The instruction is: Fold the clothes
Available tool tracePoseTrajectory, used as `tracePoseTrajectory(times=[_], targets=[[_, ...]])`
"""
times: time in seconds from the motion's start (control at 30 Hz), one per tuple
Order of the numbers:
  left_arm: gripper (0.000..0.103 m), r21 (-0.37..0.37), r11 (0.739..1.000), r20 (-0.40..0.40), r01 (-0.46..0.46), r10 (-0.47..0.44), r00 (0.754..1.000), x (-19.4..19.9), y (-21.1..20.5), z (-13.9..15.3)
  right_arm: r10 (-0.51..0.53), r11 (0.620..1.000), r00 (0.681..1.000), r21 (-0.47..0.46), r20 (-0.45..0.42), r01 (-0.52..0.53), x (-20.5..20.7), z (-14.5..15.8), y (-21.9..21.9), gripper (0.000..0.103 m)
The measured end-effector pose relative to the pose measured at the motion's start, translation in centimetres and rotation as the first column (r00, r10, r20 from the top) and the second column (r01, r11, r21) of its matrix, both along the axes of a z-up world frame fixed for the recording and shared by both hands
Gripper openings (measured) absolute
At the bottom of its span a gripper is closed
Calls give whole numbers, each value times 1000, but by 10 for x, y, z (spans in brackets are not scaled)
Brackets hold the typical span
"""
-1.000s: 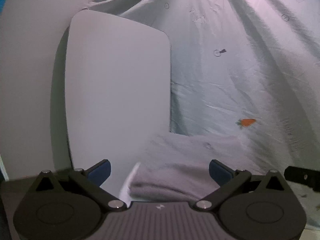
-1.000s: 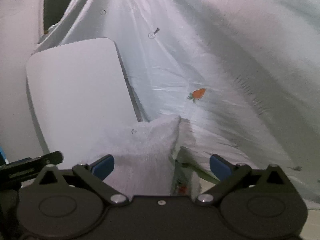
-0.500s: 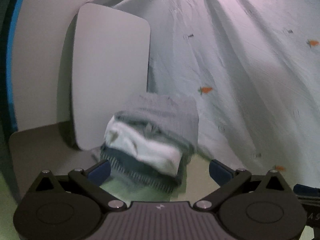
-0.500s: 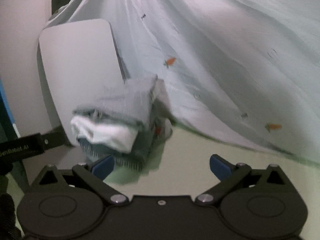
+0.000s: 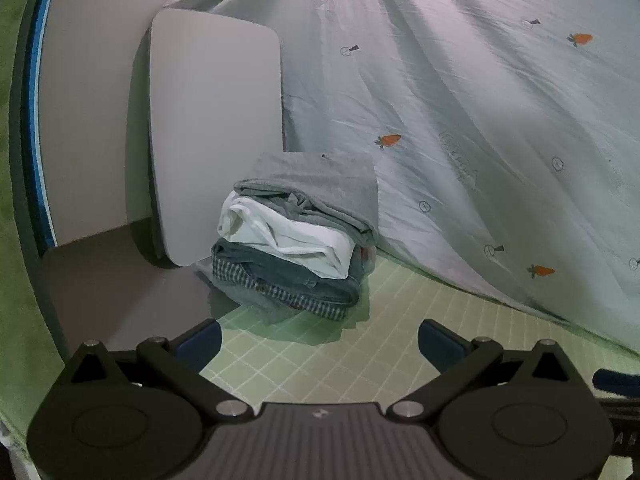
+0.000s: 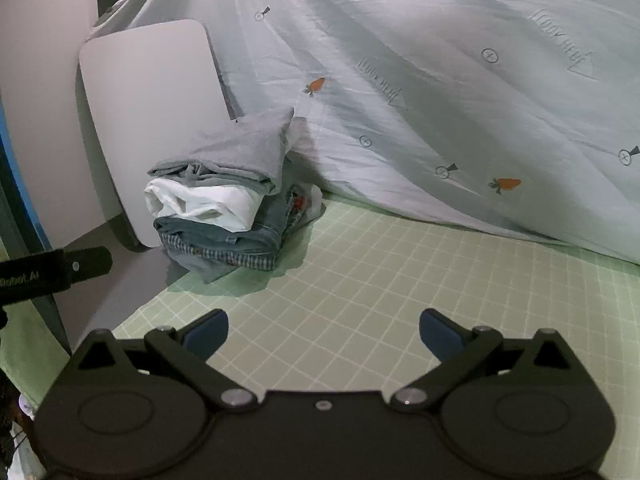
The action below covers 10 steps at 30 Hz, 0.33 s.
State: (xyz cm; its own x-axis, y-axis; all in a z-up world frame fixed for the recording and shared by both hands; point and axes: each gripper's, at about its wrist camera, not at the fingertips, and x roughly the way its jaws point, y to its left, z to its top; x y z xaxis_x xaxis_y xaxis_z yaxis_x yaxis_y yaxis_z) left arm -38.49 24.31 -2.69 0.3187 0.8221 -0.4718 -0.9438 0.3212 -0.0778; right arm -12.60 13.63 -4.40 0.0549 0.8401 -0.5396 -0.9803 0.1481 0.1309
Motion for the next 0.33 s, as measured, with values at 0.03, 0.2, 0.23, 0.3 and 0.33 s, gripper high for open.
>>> tracePoseTrajectory(times=[0.03,0.2,0.23,0.3,0.33], targets=[[103,5,1000,-6,3,-3,1000,0,-1,0,0,1000,1000,1,1,0,-1,0,0,103],[103,-3,1000,-12,18,-18,1000,-3,-1,0,-2,1000,1000,6,7,2,-5,1,-1,103],[103,0,1000,-19,20,-20,1000,-3,-1,0,-2,1000,1000,7,9,2,-7,2,-1,103],[103,13,1000,-29,24,-23,999,-2,-1,1,-7,1000,1000,6,14,6,-7,2,0,103],[103,17,1000,-28,27,-26,999,-1,-2,1,-11,1000,1000,6,18,11,-8,2,0,103]])
